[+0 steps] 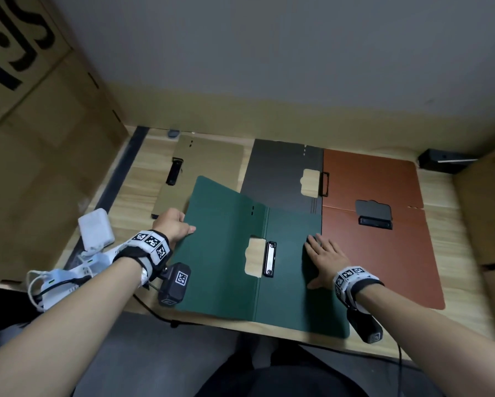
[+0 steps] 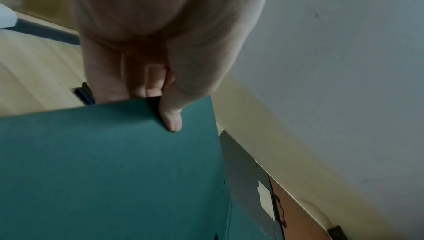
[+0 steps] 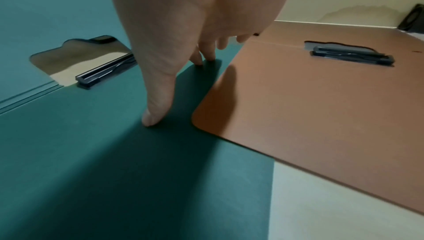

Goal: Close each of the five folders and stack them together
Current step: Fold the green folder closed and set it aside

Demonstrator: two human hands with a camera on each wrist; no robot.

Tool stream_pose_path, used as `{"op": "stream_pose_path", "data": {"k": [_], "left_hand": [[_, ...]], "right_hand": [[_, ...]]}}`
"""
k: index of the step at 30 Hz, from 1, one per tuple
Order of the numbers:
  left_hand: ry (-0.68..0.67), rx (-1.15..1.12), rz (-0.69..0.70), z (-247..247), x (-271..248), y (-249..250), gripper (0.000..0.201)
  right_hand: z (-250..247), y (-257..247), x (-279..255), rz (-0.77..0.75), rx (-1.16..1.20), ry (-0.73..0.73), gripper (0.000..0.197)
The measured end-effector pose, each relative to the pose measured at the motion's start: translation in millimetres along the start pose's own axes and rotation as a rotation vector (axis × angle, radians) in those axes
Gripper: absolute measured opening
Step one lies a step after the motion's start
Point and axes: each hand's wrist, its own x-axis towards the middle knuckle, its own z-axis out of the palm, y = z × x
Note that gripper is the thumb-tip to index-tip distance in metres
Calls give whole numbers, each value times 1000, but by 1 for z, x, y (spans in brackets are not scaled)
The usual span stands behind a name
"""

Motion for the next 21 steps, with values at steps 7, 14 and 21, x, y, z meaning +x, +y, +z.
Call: {"op": "stream_pose_path", "data": {"k": [7,14,21], "left_hand": [[66,98,-4,-21,-2,-5,39],[50,96,88,-24,-15,11,29],[-15,112,204,-45,-27,20,21]], "right_hand": [[2,-17,-2,100,107,-31,127],[-2,-15,-8,187,71,-39,119],[-5,-39,11,63,69,-2,114]]}}
